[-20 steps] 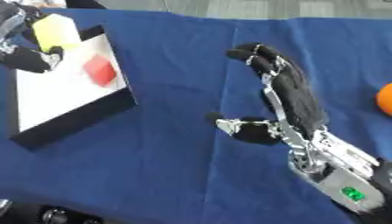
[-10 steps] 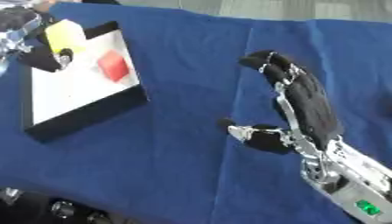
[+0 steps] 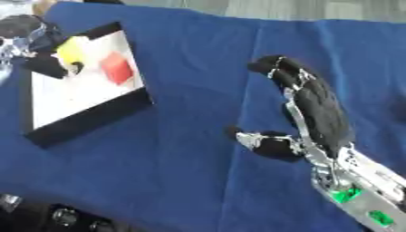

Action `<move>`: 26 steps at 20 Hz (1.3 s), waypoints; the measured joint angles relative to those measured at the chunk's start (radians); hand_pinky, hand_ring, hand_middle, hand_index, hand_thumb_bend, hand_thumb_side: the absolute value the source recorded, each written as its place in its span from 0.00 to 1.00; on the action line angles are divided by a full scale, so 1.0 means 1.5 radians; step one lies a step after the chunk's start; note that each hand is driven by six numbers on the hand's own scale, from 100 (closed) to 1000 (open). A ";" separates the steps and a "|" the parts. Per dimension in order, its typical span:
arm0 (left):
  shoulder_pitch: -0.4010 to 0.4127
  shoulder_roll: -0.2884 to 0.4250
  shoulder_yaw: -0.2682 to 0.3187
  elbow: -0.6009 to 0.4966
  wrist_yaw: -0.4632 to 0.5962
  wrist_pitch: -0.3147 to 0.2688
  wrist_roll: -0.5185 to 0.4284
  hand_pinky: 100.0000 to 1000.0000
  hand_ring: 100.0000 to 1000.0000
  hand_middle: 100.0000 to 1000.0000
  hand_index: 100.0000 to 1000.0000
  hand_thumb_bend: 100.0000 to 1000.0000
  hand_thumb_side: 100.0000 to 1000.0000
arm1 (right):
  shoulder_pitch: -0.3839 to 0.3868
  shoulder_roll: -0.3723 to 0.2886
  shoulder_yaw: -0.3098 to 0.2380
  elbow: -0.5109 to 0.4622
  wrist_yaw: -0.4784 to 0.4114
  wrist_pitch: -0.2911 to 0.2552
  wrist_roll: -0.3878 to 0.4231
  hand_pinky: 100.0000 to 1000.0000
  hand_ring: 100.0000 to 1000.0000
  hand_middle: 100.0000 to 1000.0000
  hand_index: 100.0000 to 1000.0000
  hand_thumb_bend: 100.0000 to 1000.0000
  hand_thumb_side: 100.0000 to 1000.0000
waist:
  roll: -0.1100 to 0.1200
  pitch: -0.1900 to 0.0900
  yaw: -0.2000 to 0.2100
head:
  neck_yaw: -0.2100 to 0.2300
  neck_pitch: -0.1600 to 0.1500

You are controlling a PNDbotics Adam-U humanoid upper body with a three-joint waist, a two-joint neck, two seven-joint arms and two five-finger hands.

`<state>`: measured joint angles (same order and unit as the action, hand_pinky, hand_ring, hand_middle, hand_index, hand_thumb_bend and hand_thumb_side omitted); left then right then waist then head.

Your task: Pick up the objects with one hand, pass them to the other hand, and then place them into the box on the other side of the table.

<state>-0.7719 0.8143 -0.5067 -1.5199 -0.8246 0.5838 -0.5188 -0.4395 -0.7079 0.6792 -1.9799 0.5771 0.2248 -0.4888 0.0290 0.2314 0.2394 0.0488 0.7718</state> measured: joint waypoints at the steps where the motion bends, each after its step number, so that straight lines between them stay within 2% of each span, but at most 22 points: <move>1: -0.001 -0.002 0.000 0.001 -0.012 -0.004 -0.005 0.93 0.83 0.73 0.89 0.57 0.45 | 0.000 0.000 0.000 0.000 0.000 0.000 0.000 0.72 0.73 0.70 0.77 0.69 0.14 | 0.000 0.000 0.000 | 0.000 0.000; 5: -0.002 -0.005 0.002 0.001 -0.039 -0.015 -0.018 0.95 0.84 0.75 0.91 0.58 0.46 | 0.000 0.000 0.000 0.000 0.000 0.000 0.000 0.72 0.73 0.70 0.77 0.69 0.14 | 0.000 0.000 -0.001 | -0.003 0.000; 7: -0.002 -0.006 0.003 0.001 -0.046 -0.018 -0.021 0.94 0.84 0.74 0.90 0.55 0.45 | 0.000 0.000 0.000 0.000 0.000 0.000 0.000 0.72 0.73 0.70 0.77 0.69 0.14 | 0.000 0.000 -0.001 | -0.003 0.000; 10: -0.003 -0.010 0.006 -0.002 -0.048 -0.018 -0.021 0.93 0.81 0.71 0.86 0.34 0.33 | 0.001 0.000 0.000 0.000 0.000 0.000 0.000 0.72 0.73 0.70 0.77 0.69 0.14 | 0.000 0.000 -0.001 | -0.006 0.000; 11: -0.003 -0.010 0.009 -0.007 -0.044 -0.014 -0.017 0.92 0.80 0.70 0.84 0.12 0.24 | 0.002 0.000 0.000 0.000 0.000 -0.001 -0.001 0.72 0.73 0.70 0.77 0.69 0.14 | 0.000 0.000 -0.002 | -0.008 0.000; 12: -0.004 -0.010 0.014 -0.015 -0.035 -0.007 -0.011 0.92 0.79 0.70 0.83 0.04 0.21 | 0.004 0.000 0.000 0.000 0.000 -0.001 -0.001 0.72 0.73 0.70 0.77 0.69 0.14 | 0.000 0.000 -0.002 | -0.014 0.000; 13: -0.007 -0.010 0.020 -0.027 -0.021 0.002 -0.001 0.91 0.78 0.69 0.81 0.00 0.18 | 0.007 0.000 0.000 0.000 0.000 -0.002 -0.002 0.72 0.73 0.70 0.77 0.69 0.14 | 0.000 0.000 -0.002 | -0.021 0.000; 19: -0.022 -0.008 0.057 -0.145 0.113 0.061 0.074 0.85 0.72 0.66 0.77 0.00 0.16 | 0.024 -0.019 -0.021 0.000 0.000 -0.015 -0.014 0.74 0.74 0.71 0.77 0.66 0.14 | 0.000 0.000 -0.004 | -0.064 0.000; 22: -0.026 0.000 0.071 -0.199 0.195 0.069 0.096 0.84 0.72 0.64 0.76 0.00 0.17 | 0.037 -0.044 -0.045 0.000 -0.018 -0.020 -0.014 0.76 0.76 0.72 0.78 0.65 0.14 | 0.000 -0.001 -0.008 | -0.084 0.000; 26: -0.026 0.009 0.090 -0.248 0.286 0.071 0.128 0.84 0.71 0.63 0.74 0.00 0.18 | 0.065 -0.087 -0.095 -0.001 -0.049 -0.013 0.005 0.80 0.79 0.74 0.80 0.64 0.16 | 0.000 -0.001 -0.016 | -0.104 0.000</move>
<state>-0.8107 0.8281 -0.3723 -1.8921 -0.3957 0.6905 -0.3264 -0.3428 -0.8388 0.5365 -1.9808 0.5032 0.2057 -0.4808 0.0290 0.2298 0.2155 -0.1071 0.7719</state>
